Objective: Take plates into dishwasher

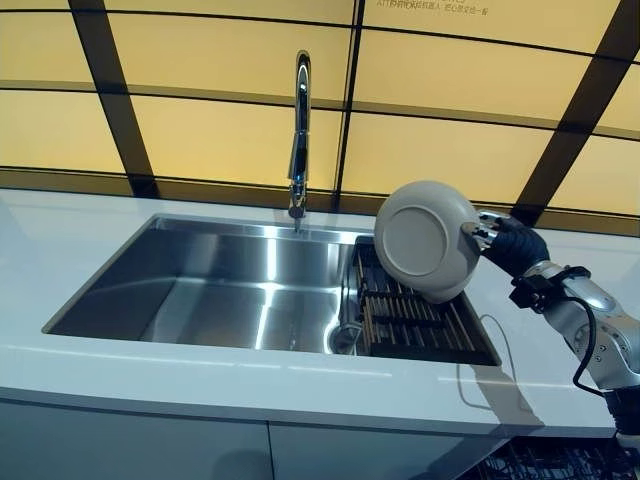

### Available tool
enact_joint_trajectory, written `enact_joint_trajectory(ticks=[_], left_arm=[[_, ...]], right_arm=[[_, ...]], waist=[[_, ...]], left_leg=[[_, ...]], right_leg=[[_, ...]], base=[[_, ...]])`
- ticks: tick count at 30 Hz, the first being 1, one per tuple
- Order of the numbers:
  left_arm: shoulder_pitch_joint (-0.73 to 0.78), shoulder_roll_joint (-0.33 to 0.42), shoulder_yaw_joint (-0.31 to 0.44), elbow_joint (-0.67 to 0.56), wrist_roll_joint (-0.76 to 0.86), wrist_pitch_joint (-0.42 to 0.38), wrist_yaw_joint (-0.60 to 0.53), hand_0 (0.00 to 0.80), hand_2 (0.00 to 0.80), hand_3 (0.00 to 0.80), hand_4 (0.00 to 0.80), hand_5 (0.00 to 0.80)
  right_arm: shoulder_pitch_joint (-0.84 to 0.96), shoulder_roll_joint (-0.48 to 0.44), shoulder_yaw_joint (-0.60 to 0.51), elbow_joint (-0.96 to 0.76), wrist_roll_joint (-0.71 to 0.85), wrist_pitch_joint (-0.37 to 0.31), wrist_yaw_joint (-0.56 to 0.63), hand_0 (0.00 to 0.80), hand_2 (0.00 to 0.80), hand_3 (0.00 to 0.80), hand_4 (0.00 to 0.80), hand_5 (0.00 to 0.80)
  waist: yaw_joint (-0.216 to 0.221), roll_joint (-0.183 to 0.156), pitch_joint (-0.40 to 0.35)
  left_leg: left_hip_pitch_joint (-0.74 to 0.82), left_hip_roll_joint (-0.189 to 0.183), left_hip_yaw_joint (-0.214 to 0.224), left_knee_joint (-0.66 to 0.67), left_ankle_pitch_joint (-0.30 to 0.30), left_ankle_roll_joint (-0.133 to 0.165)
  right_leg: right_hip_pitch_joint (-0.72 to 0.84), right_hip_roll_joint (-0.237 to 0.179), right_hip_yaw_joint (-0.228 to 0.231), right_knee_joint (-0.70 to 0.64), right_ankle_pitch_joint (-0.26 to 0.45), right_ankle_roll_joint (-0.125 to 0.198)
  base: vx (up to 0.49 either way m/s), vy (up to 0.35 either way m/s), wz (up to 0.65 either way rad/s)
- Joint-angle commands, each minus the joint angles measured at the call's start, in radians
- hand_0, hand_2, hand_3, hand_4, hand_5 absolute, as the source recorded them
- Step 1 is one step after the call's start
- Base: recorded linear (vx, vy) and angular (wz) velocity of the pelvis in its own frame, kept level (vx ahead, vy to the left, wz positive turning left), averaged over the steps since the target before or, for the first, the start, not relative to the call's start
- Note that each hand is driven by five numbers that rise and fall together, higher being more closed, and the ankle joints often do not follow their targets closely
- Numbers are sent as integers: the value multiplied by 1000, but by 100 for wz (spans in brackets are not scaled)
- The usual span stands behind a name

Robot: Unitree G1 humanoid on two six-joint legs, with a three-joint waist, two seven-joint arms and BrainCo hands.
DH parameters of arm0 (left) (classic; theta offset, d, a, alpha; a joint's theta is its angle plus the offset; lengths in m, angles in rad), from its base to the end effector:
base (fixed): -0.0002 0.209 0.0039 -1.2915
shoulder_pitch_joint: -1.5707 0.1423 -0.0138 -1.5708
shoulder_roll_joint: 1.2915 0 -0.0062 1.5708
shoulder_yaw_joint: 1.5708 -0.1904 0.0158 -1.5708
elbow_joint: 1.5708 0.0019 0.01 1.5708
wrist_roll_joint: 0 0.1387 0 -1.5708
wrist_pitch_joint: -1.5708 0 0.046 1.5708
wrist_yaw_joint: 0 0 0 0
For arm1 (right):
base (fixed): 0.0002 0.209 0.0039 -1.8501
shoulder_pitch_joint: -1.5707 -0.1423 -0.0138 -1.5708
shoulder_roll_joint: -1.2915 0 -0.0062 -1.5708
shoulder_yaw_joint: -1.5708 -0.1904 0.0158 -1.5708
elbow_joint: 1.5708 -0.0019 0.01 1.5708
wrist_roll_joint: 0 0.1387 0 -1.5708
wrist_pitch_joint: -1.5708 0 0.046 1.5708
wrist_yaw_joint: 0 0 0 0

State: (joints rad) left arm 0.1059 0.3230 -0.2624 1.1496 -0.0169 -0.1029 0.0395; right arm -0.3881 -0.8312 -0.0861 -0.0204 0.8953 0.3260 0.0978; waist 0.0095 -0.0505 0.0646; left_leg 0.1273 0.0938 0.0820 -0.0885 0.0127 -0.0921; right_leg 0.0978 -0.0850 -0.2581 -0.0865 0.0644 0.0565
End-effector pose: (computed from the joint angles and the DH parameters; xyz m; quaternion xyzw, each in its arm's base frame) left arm 0.0478 0.2434 -0.1183 0.1979 0.5484 -0.0089 0.8124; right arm 0.2566 -0.2774 0.1915 0.0270 -0.0624 0.0933 0.9933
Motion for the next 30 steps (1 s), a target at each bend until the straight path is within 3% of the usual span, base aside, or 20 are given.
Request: enact_joint_trajectory(ticks=[1, 17, 30], left_arm=[[-56, 18, -27, 58, -24, -28, 15, 0, 0, 0, 0, 0], [-44, 17, 9, 66, -25, -37, 21, 0, 0, 0, 0, 0], [-61, 47, 45, 59, -22, -34, 23, 0, 0, 0, 0, 0]], right_arm=[[-6, -3, -89, -64, 33, -115, -36, 800, 800, 800, 800, 800], [195, -3, -212, -150, -63, -157, -72, 800, 800, 800, 800, 800], [359, 31, -320, -230, -91, -200, -68, 800, 800, 800, 800, 800]], waist=[[2, -36, -33], [-56, -31, -28], [-128, -46, -6]], left_leg=[[-23, -9, 26, 1, 10, 16], [-7, -23, 61, 1, -4, 32], [3, -42, 121, 18, -31, 66]], right_leg=[[39, -51, 43, 11, -10, 53], [12, -69, 94, 35, 5, 71], [-69, -112, 184, 114, 89, 129]], base=[[0, 0, 0], [2, 25, -6], [-27, 37, -21]])
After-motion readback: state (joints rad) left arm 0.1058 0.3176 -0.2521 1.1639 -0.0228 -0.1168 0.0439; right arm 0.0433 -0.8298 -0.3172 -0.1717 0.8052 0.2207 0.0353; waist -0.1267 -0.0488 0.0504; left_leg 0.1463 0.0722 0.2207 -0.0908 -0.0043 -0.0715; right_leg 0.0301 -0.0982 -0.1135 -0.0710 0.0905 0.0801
